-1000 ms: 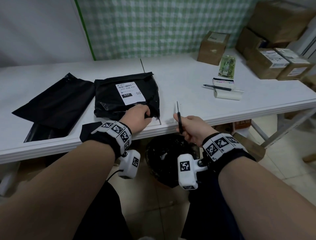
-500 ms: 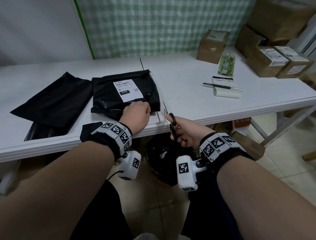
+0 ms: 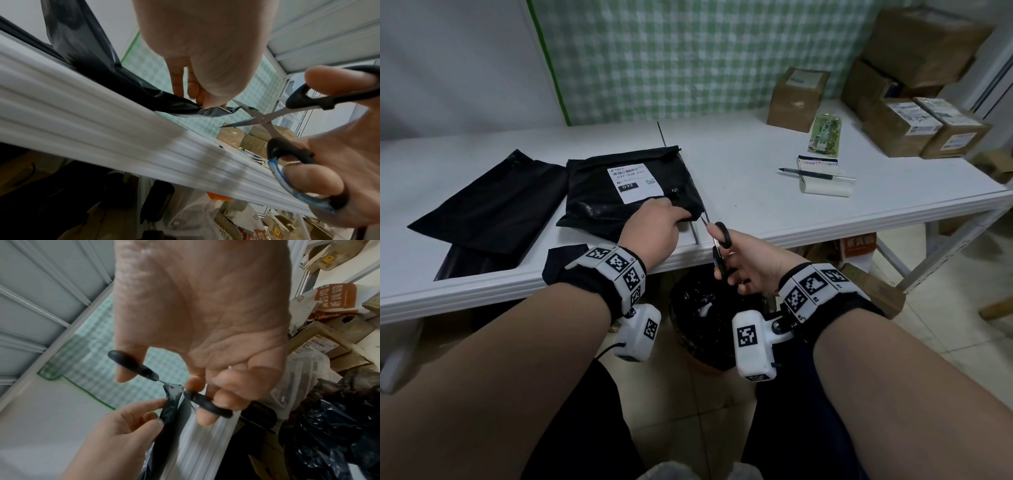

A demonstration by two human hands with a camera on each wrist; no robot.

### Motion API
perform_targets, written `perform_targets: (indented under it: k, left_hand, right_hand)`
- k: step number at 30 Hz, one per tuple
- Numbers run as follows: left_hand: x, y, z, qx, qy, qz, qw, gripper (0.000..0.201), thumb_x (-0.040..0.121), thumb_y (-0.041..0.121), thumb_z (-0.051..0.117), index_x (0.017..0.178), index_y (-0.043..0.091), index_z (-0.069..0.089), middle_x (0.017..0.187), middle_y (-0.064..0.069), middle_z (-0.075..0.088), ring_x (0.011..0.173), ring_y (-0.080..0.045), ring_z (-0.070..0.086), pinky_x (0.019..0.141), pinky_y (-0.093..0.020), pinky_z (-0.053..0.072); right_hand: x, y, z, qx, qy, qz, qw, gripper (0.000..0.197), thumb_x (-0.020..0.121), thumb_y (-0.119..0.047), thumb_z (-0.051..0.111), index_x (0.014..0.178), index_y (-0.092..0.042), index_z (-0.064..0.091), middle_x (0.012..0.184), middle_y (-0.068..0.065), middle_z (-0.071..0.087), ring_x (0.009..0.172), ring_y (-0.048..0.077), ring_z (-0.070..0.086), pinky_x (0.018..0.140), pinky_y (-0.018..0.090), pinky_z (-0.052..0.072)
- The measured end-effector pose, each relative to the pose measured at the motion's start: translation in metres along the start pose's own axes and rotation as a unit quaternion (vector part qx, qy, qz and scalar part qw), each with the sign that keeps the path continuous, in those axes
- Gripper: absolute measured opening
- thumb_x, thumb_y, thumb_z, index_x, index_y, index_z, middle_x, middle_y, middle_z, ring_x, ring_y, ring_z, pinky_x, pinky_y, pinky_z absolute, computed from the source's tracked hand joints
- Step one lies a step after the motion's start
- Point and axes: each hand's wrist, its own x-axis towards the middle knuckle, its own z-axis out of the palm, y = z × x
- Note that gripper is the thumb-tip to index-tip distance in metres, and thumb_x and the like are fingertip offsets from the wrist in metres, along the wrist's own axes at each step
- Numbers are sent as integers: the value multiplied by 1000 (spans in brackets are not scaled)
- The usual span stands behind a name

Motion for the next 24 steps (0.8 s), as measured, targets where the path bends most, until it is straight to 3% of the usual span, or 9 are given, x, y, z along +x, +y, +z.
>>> perform_targets:
  k: [9, 15, 24]
  left_hand:
    - [-2, -6, 11, 12, -46, 1, 999, 46, 91, 3, 41, 124, 31, 60, 103, -4, 53, 104, -24, 45, 82, -37, 45]
    - [-2, -8, 13, -32, 21, -27, 999, 29, 90, 10, 46, 107, 15, 69, 106, -7, 65, 108, -25, 54, 91, -37, 45]
    - [-7, -13, 18, -70, 13, -22, 997, 22, 88, 9, 50, 97, 13, 70, 99, -5, 65, 100, -22, 58, 86, -29, 43]
  right_hand:
    - [0, 1, 9, -31, -21, 14, 999, 64, 75, -77, 44, 92, -16, 52, 74, 1, 59, 52, 10, 45, 45, 19, 34]
    - [5, 6, 15, -33, -15, 25, 999, 63, 77, -75, 45, 98, -16, 53, 74, 2, 59, 52, 10, 44, 48, 20, 33]
    - [19, 8, 25, 9, 26, 2, 1000, 58, 78, -71, 51, 92, -15, 54, 67, 1, 59, 49, 9, 39, 41, 18, 24]
